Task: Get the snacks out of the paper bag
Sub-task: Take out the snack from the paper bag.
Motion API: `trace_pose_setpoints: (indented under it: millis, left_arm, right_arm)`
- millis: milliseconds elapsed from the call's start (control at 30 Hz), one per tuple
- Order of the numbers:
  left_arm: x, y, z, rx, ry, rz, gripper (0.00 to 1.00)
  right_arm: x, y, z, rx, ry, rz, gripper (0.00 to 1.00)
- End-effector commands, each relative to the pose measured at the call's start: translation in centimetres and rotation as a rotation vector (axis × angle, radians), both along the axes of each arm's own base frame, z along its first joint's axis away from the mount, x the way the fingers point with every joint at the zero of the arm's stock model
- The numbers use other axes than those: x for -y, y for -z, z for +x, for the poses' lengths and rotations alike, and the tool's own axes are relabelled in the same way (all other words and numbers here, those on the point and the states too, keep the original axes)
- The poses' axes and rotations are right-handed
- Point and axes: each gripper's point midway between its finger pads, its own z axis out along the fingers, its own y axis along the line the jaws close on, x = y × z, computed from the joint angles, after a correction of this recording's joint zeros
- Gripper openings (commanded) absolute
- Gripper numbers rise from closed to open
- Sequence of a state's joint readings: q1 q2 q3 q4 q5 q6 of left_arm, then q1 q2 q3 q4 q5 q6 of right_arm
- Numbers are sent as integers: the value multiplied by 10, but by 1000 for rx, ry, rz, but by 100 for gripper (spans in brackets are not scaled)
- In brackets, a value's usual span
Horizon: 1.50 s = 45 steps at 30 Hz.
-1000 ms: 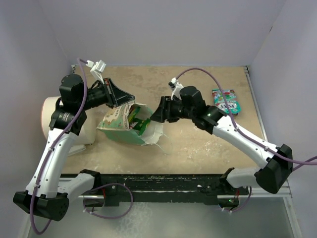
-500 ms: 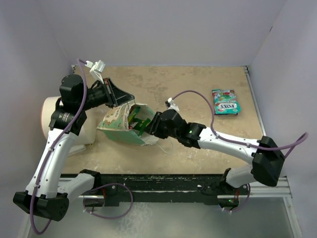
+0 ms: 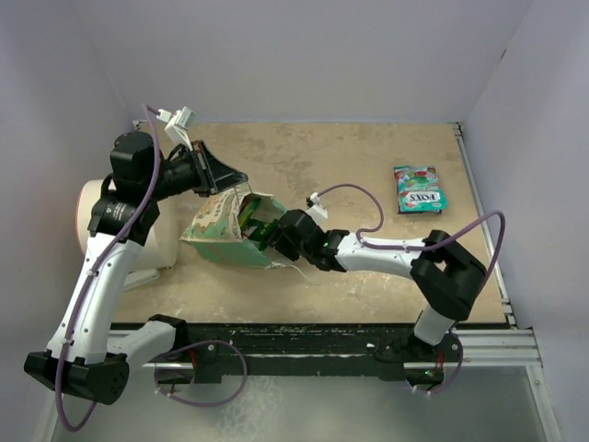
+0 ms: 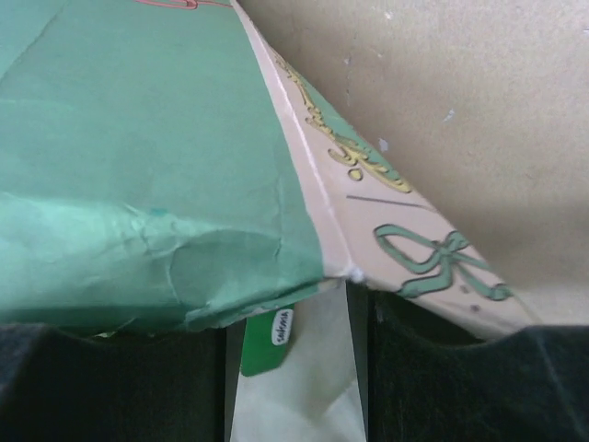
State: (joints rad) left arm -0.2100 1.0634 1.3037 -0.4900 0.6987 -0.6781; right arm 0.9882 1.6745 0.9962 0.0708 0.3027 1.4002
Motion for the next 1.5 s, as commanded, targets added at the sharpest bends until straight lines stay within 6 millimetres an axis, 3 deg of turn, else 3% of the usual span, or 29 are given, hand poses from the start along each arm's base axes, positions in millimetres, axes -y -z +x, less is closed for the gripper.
trace_pose_setpoints:
  millis: [0, 333, 467, 800, 1200, 1467]
  left_arm:
    - [-1, -23, -1, 78, 3, 4, 0]
    - [-4, -9, -11, 46, 6, 29, 0]
    - [-10, -5, -16, 48, -19, 61, 0]
    - [-40, 0, -26, 61, -197, 139, 0]
    - [-56, -15, -21, 90, -316, 135, 0]
    - [-57, -14, -19, 84, -323, 148, 0]
  right_arm:
    - [-22, -28, 24, 51, 96, 133, 49]
    - [-56, -21, 40, 49, 69, 146, 45]
    - [-57, -30, 43, 78, 38, 99, 32]
    - [-51, -101, 49, 276, -78, 9, 0]
    - [-61, -176, 44, 382, -195, 20, 0]
    - [-46, -222, 32, 426, -210, 58, 0]
